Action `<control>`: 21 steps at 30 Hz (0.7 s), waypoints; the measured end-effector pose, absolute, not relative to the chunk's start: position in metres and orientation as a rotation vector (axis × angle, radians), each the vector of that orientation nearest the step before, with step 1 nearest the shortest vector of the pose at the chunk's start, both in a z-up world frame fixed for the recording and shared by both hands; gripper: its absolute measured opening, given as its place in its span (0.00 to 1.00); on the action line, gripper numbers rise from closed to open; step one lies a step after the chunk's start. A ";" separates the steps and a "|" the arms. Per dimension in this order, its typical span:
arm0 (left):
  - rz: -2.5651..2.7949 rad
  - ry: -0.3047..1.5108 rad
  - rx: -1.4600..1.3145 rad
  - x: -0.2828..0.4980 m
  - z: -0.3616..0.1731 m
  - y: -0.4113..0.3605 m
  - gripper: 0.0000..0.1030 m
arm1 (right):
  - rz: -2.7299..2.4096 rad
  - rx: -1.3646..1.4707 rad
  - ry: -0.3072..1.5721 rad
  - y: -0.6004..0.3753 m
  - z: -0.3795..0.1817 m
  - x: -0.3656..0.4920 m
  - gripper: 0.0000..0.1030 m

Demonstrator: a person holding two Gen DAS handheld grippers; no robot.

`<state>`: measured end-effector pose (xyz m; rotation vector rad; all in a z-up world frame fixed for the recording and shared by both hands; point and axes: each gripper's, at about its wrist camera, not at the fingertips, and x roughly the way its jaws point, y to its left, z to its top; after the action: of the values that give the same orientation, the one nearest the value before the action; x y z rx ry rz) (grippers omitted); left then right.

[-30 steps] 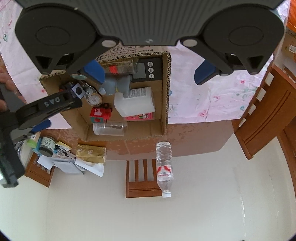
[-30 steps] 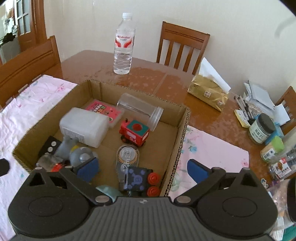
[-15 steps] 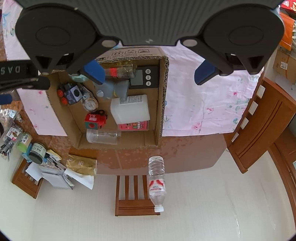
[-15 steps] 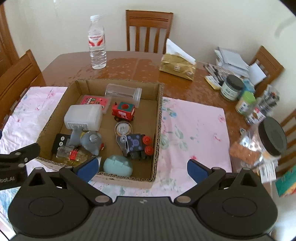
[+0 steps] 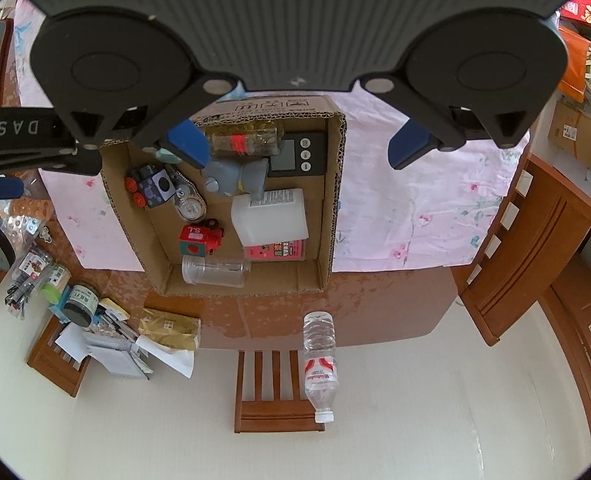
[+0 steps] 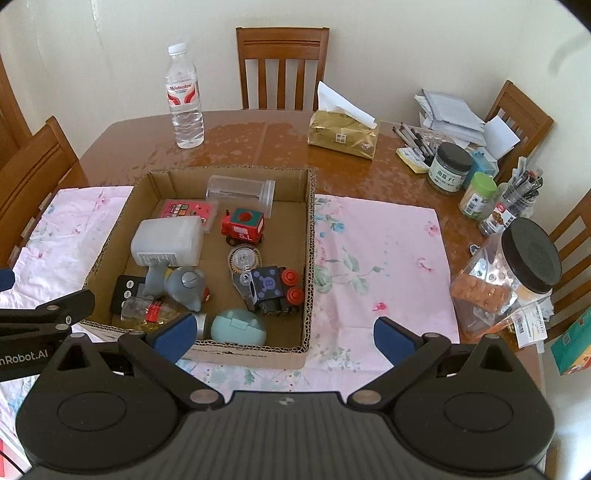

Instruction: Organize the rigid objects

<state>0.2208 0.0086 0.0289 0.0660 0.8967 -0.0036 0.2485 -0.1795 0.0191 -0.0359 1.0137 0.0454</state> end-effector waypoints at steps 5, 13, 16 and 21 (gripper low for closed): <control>-0.001 0.902 0.062 0.221 0.028 0.010 1.00 | 0.048 -0.039 1.013 -0.178 0.020 0.248 1.00; -0.003 0.909 0.062 0.221 0.027 0.010 1.00 | 0.049 -0.041 1.014 -0.178 0.020 0.248 1.00; 0.000 0.911 0.061 0.222 0.028 0.010 1.00 | 0.049 -0.040 1.011 -0.177 0.020 0.248 1.00; 0.005 0.909 0.059 0.222 0.028 0.011 1.00 | 0.047 -0.036 1.009 -0.176 0.021 0.249 1.00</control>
<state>0.2222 0.0114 0.0283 0.0585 0.9095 0.0046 0.2487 -0.1761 0.0211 -0.0363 1.0094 0.0468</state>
